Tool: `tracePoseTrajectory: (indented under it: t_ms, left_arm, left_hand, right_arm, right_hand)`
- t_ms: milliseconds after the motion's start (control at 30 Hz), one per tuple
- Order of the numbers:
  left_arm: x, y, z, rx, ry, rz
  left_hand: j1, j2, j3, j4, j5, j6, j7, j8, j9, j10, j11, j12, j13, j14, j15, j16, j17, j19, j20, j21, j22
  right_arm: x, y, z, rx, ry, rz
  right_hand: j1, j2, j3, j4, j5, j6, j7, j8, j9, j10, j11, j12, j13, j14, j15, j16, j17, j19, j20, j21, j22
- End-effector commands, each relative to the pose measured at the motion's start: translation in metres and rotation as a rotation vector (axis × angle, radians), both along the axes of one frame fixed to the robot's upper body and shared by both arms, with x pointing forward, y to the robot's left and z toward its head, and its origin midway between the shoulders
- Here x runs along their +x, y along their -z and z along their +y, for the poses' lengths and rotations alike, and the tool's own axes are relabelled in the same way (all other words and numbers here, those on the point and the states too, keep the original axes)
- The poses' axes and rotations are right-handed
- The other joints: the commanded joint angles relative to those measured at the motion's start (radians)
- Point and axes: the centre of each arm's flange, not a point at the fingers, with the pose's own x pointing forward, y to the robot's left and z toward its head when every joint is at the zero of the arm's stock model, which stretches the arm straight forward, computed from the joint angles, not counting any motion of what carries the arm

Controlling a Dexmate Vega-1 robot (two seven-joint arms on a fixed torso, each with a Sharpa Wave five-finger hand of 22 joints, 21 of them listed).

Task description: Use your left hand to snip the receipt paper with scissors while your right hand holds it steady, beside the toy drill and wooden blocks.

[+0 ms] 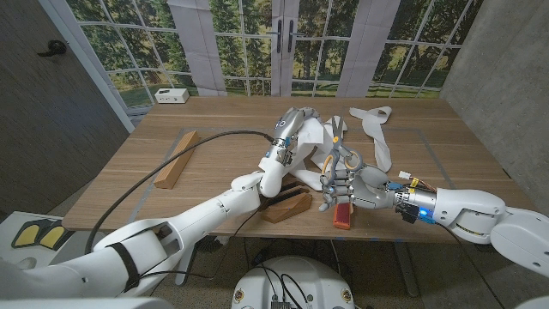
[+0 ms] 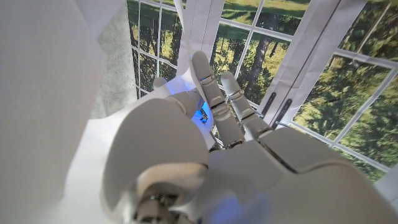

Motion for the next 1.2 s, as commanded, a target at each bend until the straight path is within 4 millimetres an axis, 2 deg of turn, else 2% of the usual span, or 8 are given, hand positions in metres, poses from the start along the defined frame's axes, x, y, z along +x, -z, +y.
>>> tracePoseTrajectory:
  t_ms: [33, 500, 800, 1200]
  left_arm:
    - [0.000, 0.005, 0.019, -0.171, 0.122, 0.081]
    - [0.000, 0.007, 0.037, -0.395, 0.261, 0.197]
    - [0.001, 0.005, 0.043, -0.541, 0.436, 0.345]
    - [0.002, -0.008, 0.049, -0.574, 0.644, 0.497]
  left_hand:
    - [-0.012, 0.002, -0.002, -0.001, -0.003, -0.005, 0.000, -0.002, -0.003, -0.003, -0.001, -0.006, 0.007, 0.001, -0.099, -0.007, -0.003, -0.006, -0.038, 0.010, -0.004]
    - [-0.026, 0.000, -0.004, -0.005, -0.008, -0.008, 0.004, -0.007, -0.015, -0.008, -0.001, -0.008, 0.021, 0.008, -0.100, -0.031, -0.018, -0.015, -0.046, 0.026, -0.024]
    - [-0.033, 0.001, -0.003, -0.009, -0.009, -0.003, 0.006, -0.002, -0.015, -0.003, -0.001, -0.008, 0.030, 0.014, -0.100, -0.047, -0.030, -0.020, -0.049, 0.034, -0.042]
    - [-0.040, 0.002, -0.001, -0.012, -0.010, -0.006, 0.010, -0.001, -0.016, -0.008, 0.000, -0.016, 0.032, 0.015, -0.100, -0.068, -0.043, -0.029, -0.049, 0.043, -0.062]
  right_arm:
    - [0.004, -0.001, 0.001, -0.007, -0.016, 0.007]
    - [0.005, 0.000, 0.004, -0.016, -0.026, 0.010]
    - [0.005, 0.003, 0.005, -0.012, -0.027, 0.015]
    - [0.004, 0.004, 0.007, -0.021, -0.030, 0.012]
  right_hand:
    - [0.002, 0.002, -0.010, 0.000, -0.002, 0.014, 0.007, -0.006, -0.008, 0.005, 0.000, -0.003, -0.003, 0.004, -0.007, -0.001, 0.002, 0.010, 0.005, -0.001, 0.003]
    - [0.004, 0.003, -0.010, -0.001, -0.002, 0.016, 0.010, -0.018, -0.024, 0.007, 0.003, -0.006, -0.004, 0.004, -0.004, -0.005, -0.001, 0.011, 0.006, -0.003, 0.003]
    - [0.005, 0.003, -0.011, -0.001, -0.002, 0.017, 0.011, -0.019, -0.024, 0.007, 0.004, -0.008, -0.004, 0.004, -0.004, -0.006, 0.000, 0.012, 0.005, -0.005, 0.003]
    - [0.005, 0.004, -0.011, 0.000, -0.002, 0.016, 0.011, -0.020, -0.021, 0.008, 0.003, -0.010, -0.005, 0.004, -0.005, -0.006, 0.002, 0.012, 0.006, -0.008, 0.003]
